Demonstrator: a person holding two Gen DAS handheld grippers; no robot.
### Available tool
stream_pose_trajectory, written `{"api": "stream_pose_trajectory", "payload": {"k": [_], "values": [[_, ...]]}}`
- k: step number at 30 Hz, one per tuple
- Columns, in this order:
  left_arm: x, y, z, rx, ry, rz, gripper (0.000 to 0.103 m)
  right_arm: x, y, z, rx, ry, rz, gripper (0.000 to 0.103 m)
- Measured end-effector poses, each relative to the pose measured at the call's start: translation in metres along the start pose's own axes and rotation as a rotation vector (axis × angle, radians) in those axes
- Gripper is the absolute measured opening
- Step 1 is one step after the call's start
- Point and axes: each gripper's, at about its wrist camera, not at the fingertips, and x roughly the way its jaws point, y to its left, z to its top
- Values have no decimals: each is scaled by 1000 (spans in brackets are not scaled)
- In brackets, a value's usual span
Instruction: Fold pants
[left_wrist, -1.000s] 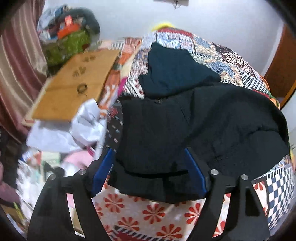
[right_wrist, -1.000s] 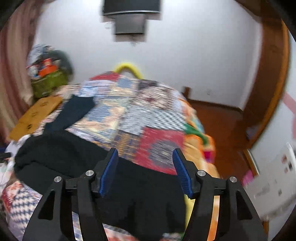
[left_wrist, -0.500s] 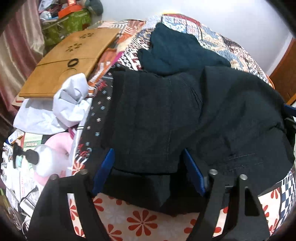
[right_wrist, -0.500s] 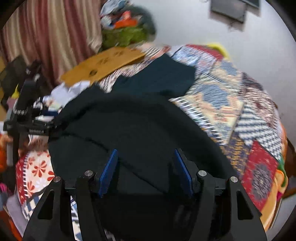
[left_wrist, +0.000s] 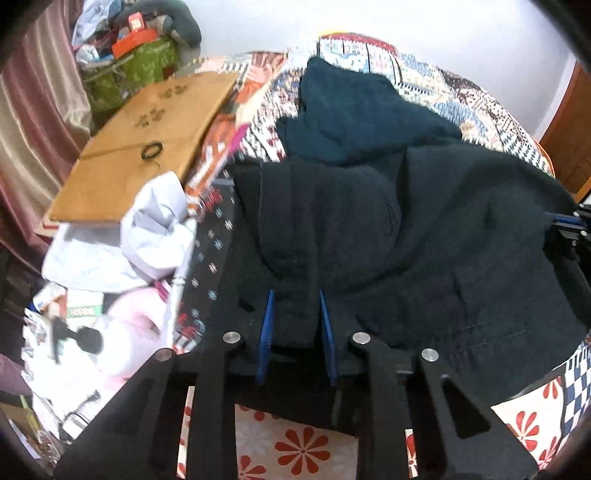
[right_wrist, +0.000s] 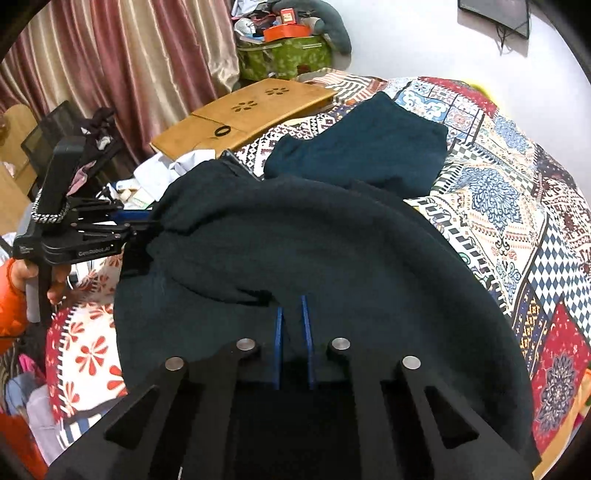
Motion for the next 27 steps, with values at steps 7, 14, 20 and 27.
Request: {"api": "stream_pose_trajectory", "payload": {"k": [7,14,20,27], "values": [[-51,9,19,10,-114,52,21,-43,14,4,39,-94,63,4],[-58,28,13,-24,-96,67,5,-45,45,-8,21,-73,112,4],[-26,28,-18,-38,26,66,5,-16,43,-27,112,21,129,8],[-28,13,-18,-13,26,53,34,-45,25,-37,188,-26,81,30]]}}
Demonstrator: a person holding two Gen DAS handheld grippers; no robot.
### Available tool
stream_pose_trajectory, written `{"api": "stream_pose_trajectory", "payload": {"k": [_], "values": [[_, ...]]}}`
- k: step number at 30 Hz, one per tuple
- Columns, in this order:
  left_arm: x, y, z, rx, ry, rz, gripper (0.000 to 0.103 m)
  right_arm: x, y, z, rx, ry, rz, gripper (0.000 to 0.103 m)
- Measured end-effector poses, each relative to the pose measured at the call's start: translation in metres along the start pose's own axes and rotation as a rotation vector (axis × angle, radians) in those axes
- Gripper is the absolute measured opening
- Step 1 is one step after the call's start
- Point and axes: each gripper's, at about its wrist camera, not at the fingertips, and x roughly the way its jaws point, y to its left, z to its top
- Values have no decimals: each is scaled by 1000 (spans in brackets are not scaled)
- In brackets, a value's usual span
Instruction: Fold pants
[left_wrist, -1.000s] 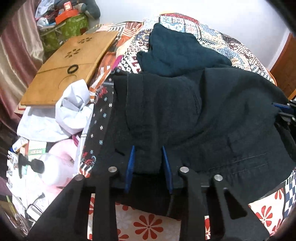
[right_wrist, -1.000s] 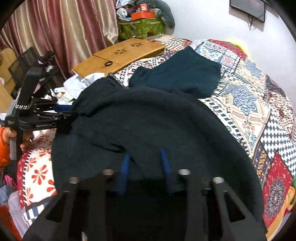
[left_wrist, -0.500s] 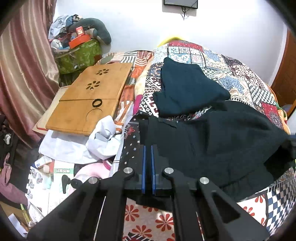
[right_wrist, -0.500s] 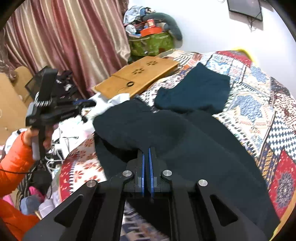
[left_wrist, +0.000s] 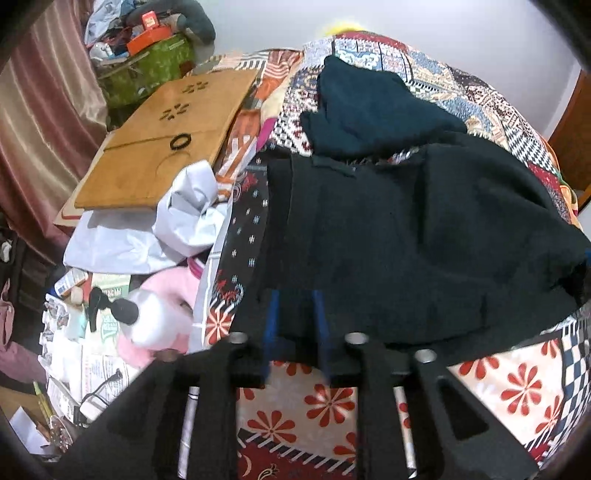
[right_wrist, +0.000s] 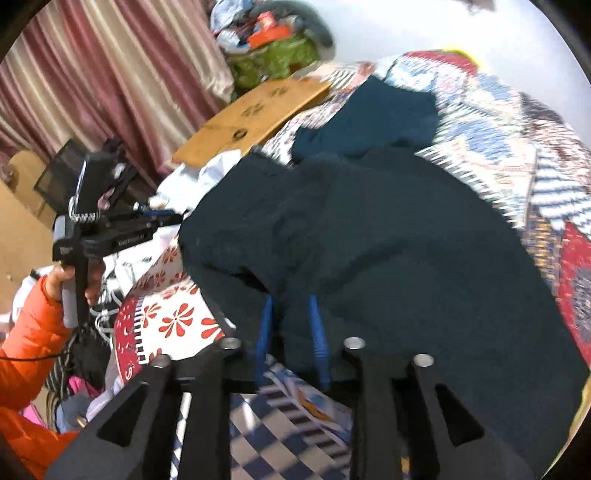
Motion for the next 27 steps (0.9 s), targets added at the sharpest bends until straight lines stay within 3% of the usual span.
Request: {"api": "stream_pose_trajectory", "payload": {"k": [5,8,14,19,24,27], "values": [[-1,-10,13,2,-20,8,50,-61,-39,-13,77,-161,-151,36],[9,-17,12,16,0,31,59,-94,-73,-32,166,-227,-253,45],[44,-20,2,-37,116,28,63,-128,-165,-95,418,-242,-512,45],[56,-24,0,-48,148,31,62,-113,-230,-140,610,-175,-553,45],[54,-26,-1,-38,140,43,46,-93,-255,-146,640,-154,-536,45],[53,-30,-2,-15,131,65,45,-81,-267,-147,652,-134,-529,42]]}}
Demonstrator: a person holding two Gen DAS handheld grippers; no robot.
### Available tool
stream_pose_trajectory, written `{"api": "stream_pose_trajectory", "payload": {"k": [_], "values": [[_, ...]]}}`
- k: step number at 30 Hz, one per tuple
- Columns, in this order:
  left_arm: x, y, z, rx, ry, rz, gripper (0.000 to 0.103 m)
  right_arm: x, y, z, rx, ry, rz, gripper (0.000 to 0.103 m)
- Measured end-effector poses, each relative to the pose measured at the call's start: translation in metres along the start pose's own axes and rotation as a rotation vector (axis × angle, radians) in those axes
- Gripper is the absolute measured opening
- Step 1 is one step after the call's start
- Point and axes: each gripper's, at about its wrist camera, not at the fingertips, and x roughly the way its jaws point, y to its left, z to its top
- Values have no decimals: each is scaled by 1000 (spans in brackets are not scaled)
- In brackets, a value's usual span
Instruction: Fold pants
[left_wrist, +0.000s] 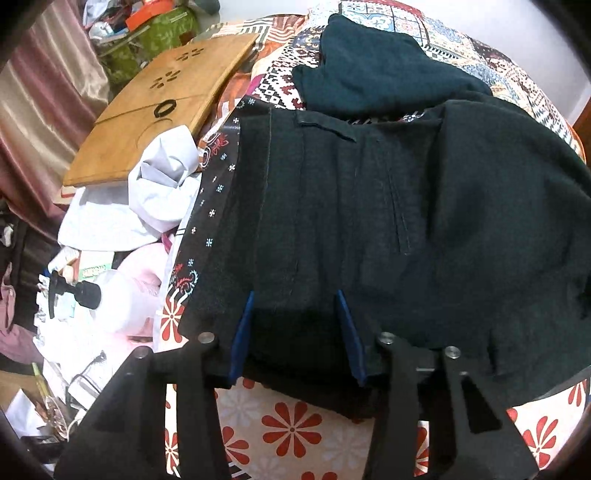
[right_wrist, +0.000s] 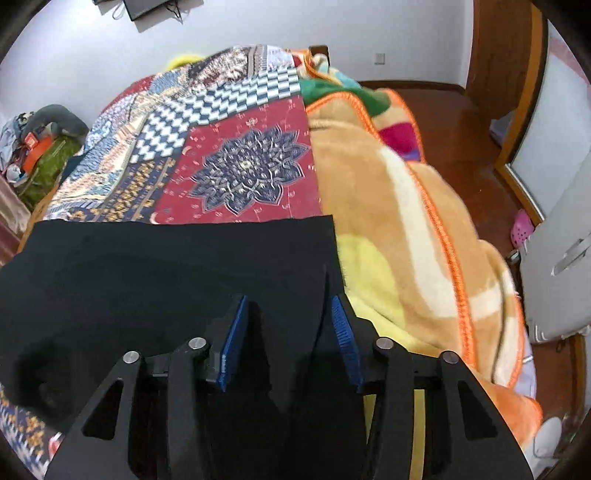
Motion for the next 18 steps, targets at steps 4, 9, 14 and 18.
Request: {"api": "stream_pose_trajectory", "payload": {"k": [4,9,14,18], "values": [[0,-4,0,15,-8,20,43,4,-6,-2,46,-26,21,21],[-10,-9,1,40,-52,79,30,-6,1,-2,-10,-72,-21,8],[-26,-12,4,62,-126,152,23,-34,9,8,-60,-186,-73,7],[-37,-5,13,59,-172,199,23,-43,13,30,-83,-233,-109,6]]}}
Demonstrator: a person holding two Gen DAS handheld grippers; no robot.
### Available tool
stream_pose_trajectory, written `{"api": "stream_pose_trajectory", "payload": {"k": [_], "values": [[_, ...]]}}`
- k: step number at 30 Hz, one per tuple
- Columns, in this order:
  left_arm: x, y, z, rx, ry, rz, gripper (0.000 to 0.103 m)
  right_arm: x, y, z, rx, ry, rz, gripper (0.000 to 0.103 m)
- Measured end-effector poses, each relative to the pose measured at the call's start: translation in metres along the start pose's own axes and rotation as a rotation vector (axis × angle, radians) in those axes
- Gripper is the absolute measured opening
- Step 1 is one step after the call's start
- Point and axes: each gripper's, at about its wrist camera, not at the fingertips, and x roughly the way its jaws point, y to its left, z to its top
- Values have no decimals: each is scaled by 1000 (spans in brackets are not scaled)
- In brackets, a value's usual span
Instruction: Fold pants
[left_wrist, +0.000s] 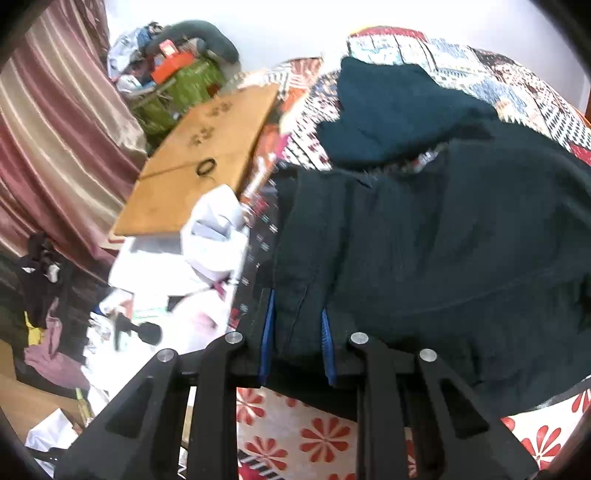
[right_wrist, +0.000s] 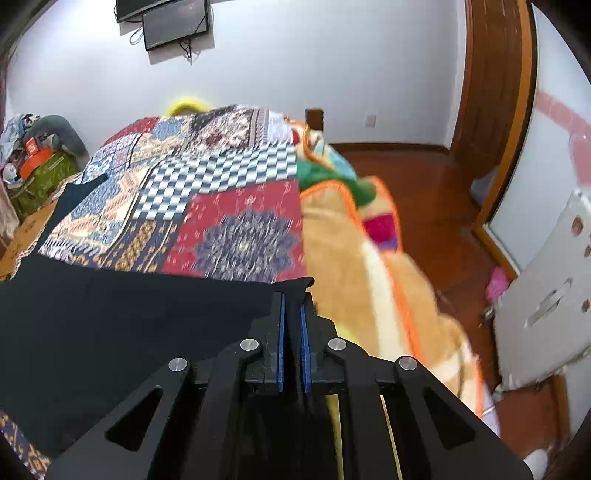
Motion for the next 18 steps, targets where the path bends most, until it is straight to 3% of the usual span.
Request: {"api": "stream_pose_trajectory", "payload": {"k": [3,10,15,18], "values": [[0,8,5,-8,-6,10,23,13,-2,10,8,18,0,6],[27,10,-8,11,94,-79,30,74,10,-10,-28,220,-15,9],[13,30,-8,-31,82,-123,39,51,20,-10,-115,196,-75,15],[2,45,-2,-59,54,-121,45,27,21,-5,-135,169,-53,19]]}}
